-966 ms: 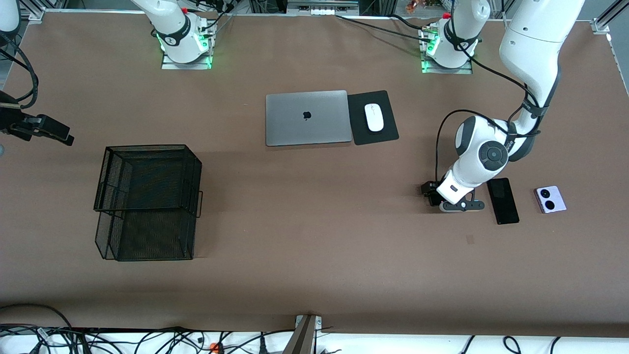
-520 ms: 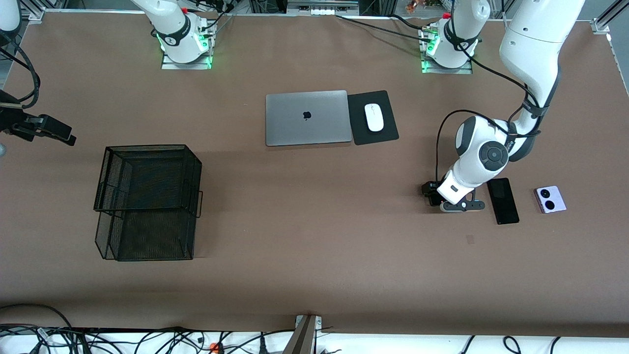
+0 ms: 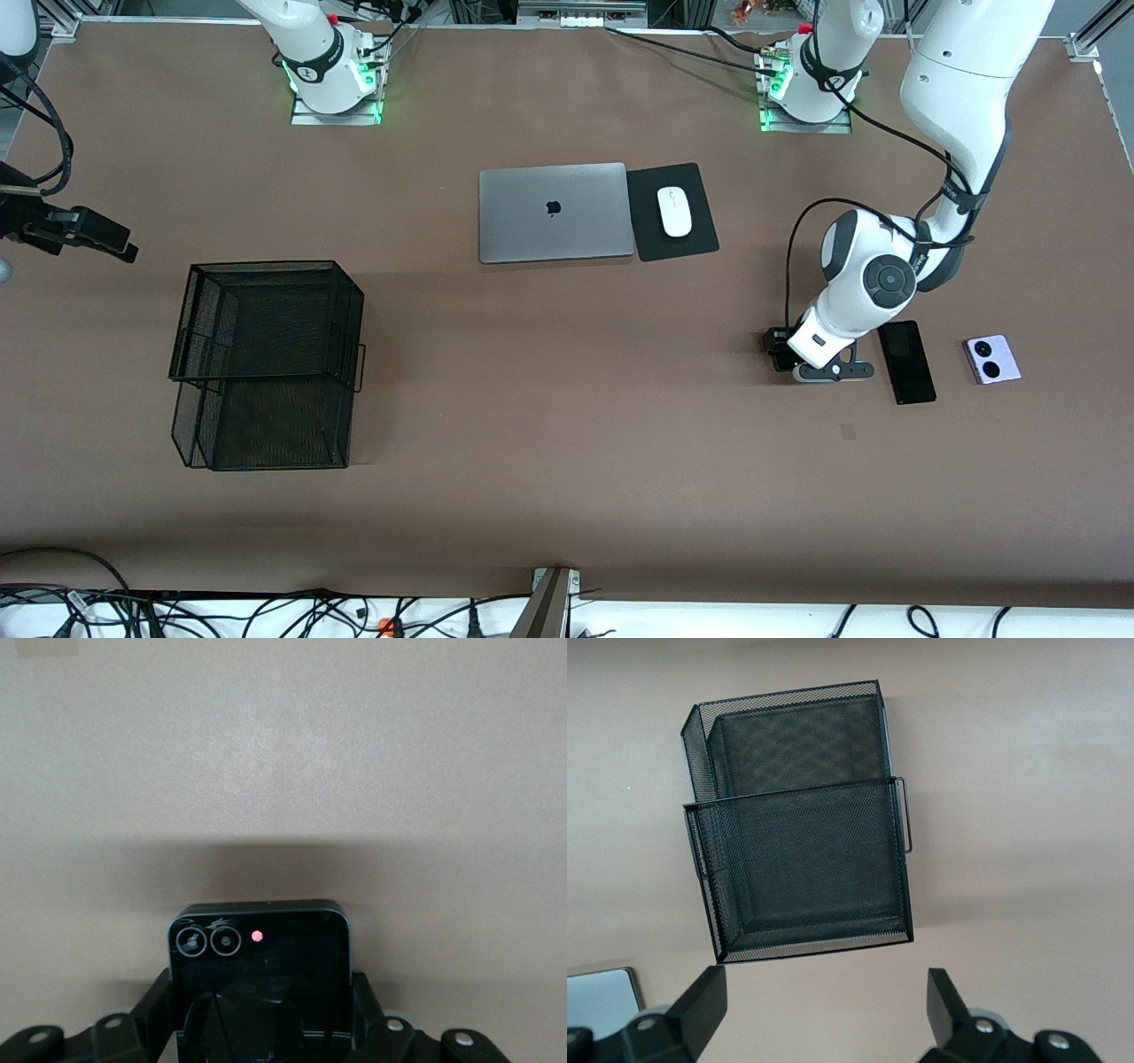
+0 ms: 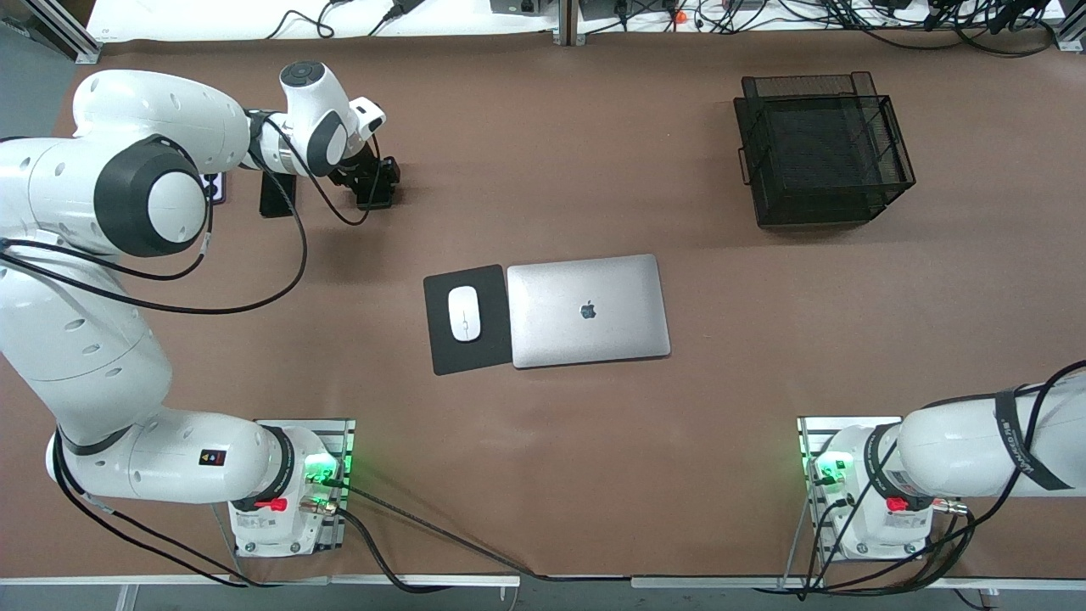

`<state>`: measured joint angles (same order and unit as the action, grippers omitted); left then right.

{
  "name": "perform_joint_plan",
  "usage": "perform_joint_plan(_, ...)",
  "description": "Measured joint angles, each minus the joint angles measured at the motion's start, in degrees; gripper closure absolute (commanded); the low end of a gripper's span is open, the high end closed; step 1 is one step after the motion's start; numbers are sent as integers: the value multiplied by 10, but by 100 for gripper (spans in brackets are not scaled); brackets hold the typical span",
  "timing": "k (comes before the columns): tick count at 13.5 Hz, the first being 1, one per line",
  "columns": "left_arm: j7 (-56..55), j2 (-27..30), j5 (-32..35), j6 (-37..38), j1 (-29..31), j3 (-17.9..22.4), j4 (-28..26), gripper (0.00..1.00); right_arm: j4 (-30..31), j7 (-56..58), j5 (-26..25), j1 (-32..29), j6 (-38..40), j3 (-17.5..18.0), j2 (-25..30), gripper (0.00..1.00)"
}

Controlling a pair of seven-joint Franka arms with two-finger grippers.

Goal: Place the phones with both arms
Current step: 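Carry the flip phone to the table middle and release it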

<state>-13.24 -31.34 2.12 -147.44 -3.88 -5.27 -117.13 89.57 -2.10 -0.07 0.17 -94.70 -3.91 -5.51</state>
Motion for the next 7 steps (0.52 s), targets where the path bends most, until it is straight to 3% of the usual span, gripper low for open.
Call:
perform_joint_plan(2, 0, 2, 0, 82, 0, -1, 44, 68, 0, 0, 0, 0, 0, 0, 0, 0)
perform_joint_plan(7, 0, 16, 0, 327, -10, -7, 217, 68, 0, 0, 0, 0, 0, 0, 0, 0)
